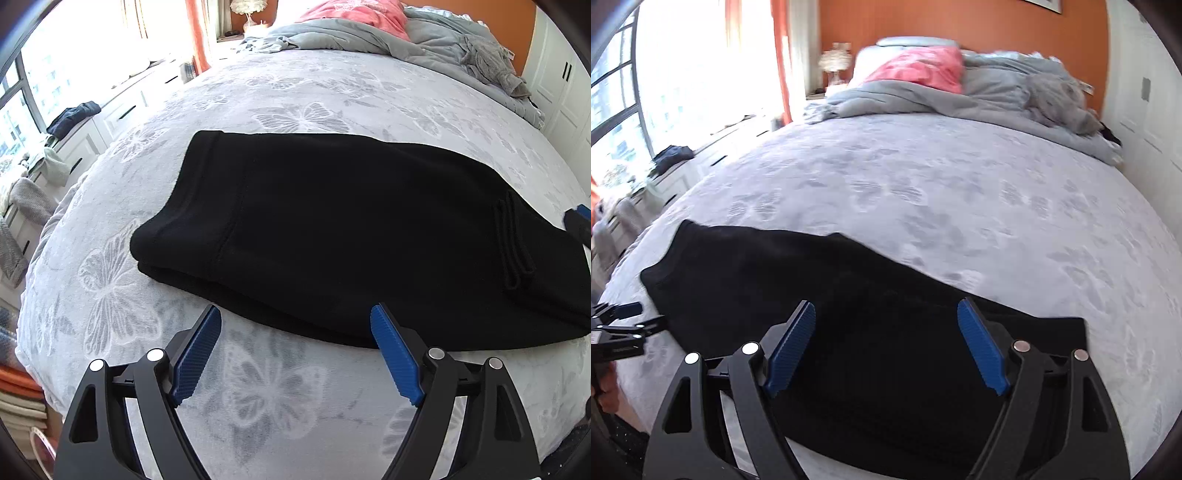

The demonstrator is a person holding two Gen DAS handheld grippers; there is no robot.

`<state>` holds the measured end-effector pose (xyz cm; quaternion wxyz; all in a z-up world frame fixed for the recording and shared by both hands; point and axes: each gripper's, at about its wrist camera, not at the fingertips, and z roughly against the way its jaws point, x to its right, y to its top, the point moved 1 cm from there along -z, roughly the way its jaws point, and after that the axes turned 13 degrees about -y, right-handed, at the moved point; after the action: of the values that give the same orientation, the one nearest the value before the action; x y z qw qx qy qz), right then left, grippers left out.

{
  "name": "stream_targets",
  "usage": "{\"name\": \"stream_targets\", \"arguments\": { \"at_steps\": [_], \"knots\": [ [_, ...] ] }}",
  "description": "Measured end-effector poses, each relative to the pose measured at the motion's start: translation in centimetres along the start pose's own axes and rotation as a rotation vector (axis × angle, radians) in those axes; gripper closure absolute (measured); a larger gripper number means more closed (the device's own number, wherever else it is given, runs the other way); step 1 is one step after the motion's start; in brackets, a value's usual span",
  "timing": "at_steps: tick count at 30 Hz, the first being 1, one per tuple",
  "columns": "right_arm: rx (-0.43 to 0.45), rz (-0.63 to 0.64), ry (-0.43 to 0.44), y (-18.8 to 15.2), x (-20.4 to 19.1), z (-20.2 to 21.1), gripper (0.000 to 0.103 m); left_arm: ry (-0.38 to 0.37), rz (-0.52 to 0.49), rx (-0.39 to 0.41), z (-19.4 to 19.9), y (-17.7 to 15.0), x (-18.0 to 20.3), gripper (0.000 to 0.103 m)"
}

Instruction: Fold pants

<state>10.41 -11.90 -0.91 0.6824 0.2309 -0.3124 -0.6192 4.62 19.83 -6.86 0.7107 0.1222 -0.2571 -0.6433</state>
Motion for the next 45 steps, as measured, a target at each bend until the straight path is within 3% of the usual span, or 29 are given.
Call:
{"name": "stream_targets", "arguments": {
  "at_steps": [3, 5, 9, 11, 13, 14, 15, 19, 21, 23, 25, 26, 27, 29, 31, 32, 33, 35, 37, 40, 41, 42, 45],
  "knots": [
    [-0.116, -0.129, -0.109, -1.0, 7.6, -2.1, 0.023, -0.033, 0.088, 0.02, 0.5, 0.4, -2.3, 0.022],
    [-0.203, -0.201, -0.131, -2.9, 11.9, -3.7, 0.022, -0.057, 0.166, 0.024, 0.8, 0.6, -4.0, 0.022],
    [-0.364, -0.27, -0.067, -7.4, 15.4, -6.2, 0.022, -0.048, 0.219, 0.057, 1.4, 1.0, -5.3, 0.022],
    [-0.419, -0.311, 0.047, -9.0, 15.2, -7.1, 0.022, -0.054, 0.212, 0.054, 1.4, 1.2, -4.8, 0.022],
    [-0.412, -0.344, 0.129, -9.9, 14.3, -7.0, 0.032, -0.082, 0.214, 0.052, 1.5, 1.2, -4.0, 0.022],
    [-0.396, -0.324, 0.127, -9.8, 13.7, -6.8, 0.047, -0.101, 0.215, 0.049, 1.5, 1.3, -3.5, 0.022],
    [-0.375, -0.318, 0.14, -9.5, 13.5, -6.4, 0.072, -0.115, 0.214, 0.045, 1.4, 1.4, -2.9, 0.022],
    [-0.232, -0.339, 0.165, -7.2, 15.2, -2.3, 0.085, -0.115, 0.174, 0.038, 0.7, 1.8, 0.0, 0.022],
    [-0.184, -0.332, 0.118, -6.9, 16.8, -0.6, 0.086, -0.117, 0.162, 0.04, 0.4, 2.1, 1.2, 0.022],
    [-0.215, -0.353, 0.116, -7.9, 18.3, -0.8, 0.086, -0.124, 0.156, 0.046, 0.3, 2.2, 2.0, 0.022],
    [-0.324, -0.256, 0.046, -9.7, 17.5, -3.2, 0.08, -0.117, 0.142, 0.046, -0.1, 2.3, 2.5, 0.019],
    [-0.392, -0.218, 0.018, -10.6, 17.0, -4.5, 0.071, -0.109, 0.138, 0.042, -0.4, 2.3, 2.6, 0.018],
    [-0.368, -0.245, 0.0, -10.7, 17.4, -4.1, 0.062, -0.102, 0.136, 0.033, -0.9, 2.2, 2.6, 0.018],
    [-0.277, -0.268, -0.107, -9.0, 18.2, -1.1, 0.061, -0.103, 0.138, 0.0, -1.8, 2.0, 2.6, 0.018],
    [-0.1, -0.216, -0.174, -6.9, 16.9, 2.9, 0.051, -0.118, 0.161, -0.01, -2.1, 1.8, 2.3, 0.018],
    [-0.049, -0.178, -0.133, -6.2, 15.4, 3.9, 0.042, -0.124, 0.178, -0.001, -1.9, 1.8, 1.9, 0.018],
    [-0.017, -0.133, -0.053, -5.6, 13.1, 4.5, 0.04, -0.124, 0.189, 0.012, -1.6, 1.8, 1.7, 0.018],
    [-0.027, -0.019, 0.1, -5.1, 7.2, 4.0, 0.041, -0.101, 0.193, 0.03, -1.4, 1.8, 1.2, 0.018],
    [-0.062, 0.122, 0.165, -5.3, 1.1, 2.8, 0.042, -0.057, 0.178, 0.036, -1.4, 1.7, 1.3, 0.018],
    [-0.063, 0.326, 0.156, -6.7, -5.8, 1.3, 0.048, -0.052, 0.164, 0.021, -1.6, 1.7, 1.7, 0.018],
    [-0.072, 0.359, 0.147, -7.2, -7.1, 0.5, 0.06, -0.062, 0.158, 0.017, -1.6, 1.7, 1.7, 0.018],
    [-0.092, 0.369, 0.142, -7.2, -7.7, -0.6, 0.082, -0.067, 0.152, 0.017, -1.6, 1.7, 1.8, 0.018],
    [-0.102, 0.272, 0.165, -5.9, -6.6, -1.0, 0.09, -0.071, 0.133, 0.02, -1.3, 1.7, 1.8, 0.018]
  ]
}}
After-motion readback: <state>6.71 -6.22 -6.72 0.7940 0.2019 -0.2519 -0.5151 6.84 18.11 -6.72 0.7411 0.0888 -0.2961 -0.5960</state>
